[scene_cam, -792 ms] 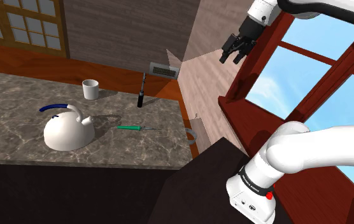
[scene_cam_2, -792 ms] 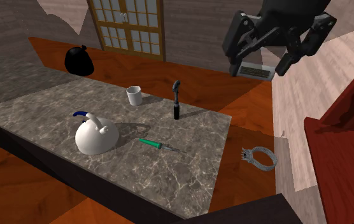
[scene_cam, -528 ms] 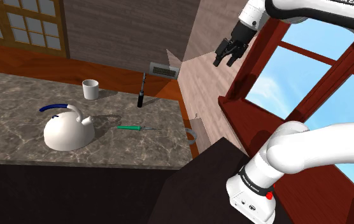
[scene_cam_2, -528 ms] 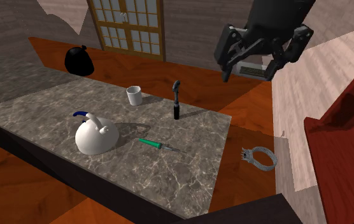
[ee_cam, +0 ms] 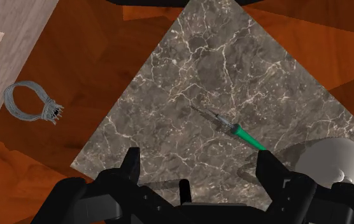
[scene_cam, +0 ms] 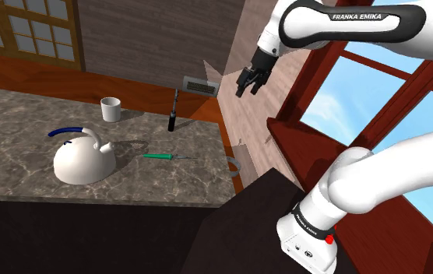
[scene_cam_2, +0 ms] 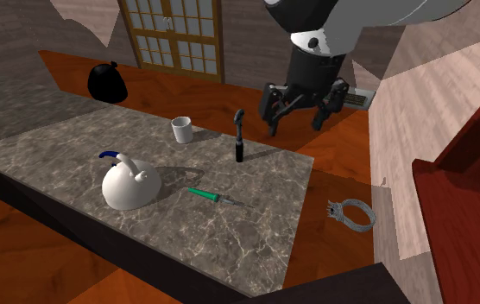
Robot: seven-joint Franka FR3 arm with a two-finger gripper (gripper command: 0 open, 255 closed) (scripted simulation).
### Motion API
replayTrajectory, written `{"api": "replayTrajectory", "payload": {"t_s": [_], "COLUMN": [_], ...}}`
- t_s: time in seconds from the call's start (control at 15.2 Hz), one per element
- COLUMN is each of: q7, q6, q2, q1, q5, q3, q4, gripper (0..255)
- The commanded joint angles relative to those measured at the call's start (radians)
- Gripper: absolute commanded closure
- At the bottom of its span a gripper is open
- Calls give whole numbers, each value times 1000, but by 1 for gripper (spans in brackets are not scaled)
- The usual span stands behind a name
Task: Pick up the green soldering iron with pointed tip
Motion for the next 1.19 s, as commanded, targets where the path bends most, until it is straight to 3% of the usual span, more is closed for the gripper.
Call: {"api": "replayTrajectory", "payload": {"t_s": [0.0,0.53,1.12], "q7": [-26,-130,-249], "q6": [44,213,342], "q2": [66,344,672], "q1": [15,70,111], "q5": [8,54,114], "q3": [-4,-7,23], "q4": [8,57,185], "gripper": [0,0,0]}}
